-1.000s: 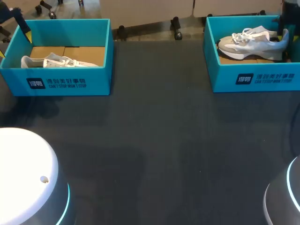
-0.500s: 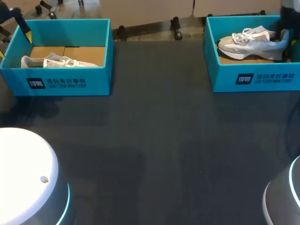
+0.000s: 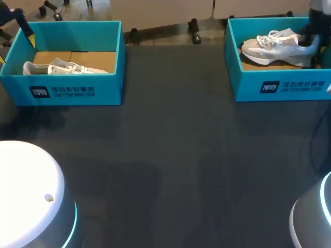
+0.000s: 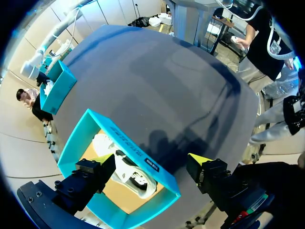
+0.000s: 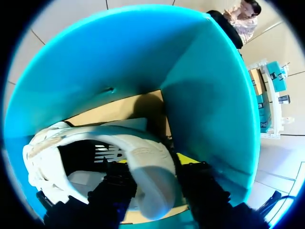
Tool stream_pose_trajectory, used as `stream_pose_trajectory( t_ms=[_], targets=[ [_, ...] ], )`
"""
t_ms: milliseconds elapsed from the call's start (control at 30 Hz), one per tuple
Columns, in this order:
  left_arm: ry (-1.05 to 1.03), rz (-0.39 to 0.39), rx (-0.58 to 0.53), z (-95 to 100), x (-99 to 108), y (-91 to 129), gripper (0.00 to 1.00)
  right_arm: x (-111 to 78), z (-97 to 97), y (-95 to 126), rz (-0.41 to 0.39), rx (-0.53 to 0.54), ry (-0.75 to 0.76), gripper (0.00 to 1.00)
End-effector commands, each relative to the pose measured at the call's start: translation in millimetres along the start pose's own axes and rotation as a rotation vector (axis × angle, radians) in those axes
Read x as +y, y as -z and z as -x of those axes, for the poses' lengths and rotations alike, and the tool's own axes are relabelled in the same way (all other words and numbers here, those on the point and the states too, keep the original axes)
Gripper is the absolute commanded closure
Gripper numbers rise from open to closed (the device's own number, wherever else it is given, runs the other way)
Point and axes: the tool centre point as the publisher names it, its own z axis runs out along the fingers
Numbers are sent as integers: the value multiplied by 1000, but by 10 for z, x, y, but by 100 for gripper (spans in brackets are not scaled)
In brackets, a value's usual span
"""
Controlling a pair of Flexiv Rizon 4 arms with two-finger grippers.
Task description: Take the shoe out of the shoebox, open the shoe tongue, remove and reinsert the insole, then place the shoe into the shoebox
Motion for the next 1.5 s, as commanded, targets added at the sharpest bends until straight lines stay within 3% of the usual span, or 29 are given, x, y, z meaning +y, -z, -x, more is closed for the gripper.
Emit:
stream_pose_trajectory(
  t_ms=[33, 67, 633, 1033, 1167, 1500],
  targets=[
    [0, 2, 0, -2, -3, -4, 0, 48, -33, -63, -38, -9, -5, 95],
    [0, 2, 0, -2, -3, -4, 0, 39, -25, -51, -38, -10, -5, 100],
    [0, 2, 0, -2, -3, -4, 0, -162, 128, 386, -20, -74, -24, 100],
    [0, 2, 0, -2, -3, -4, 0, -339, 185, 1044, 28, -103, -2, 100],
    [0, 2, 0, -2, -3, -4, 0, -394, 65, 1353, 49, -96, 2, 100],
    [0, 2, 0, -2, -3, -4, 0, -506, -15, 1803, 96, -98, 0, 100]
  ],
)
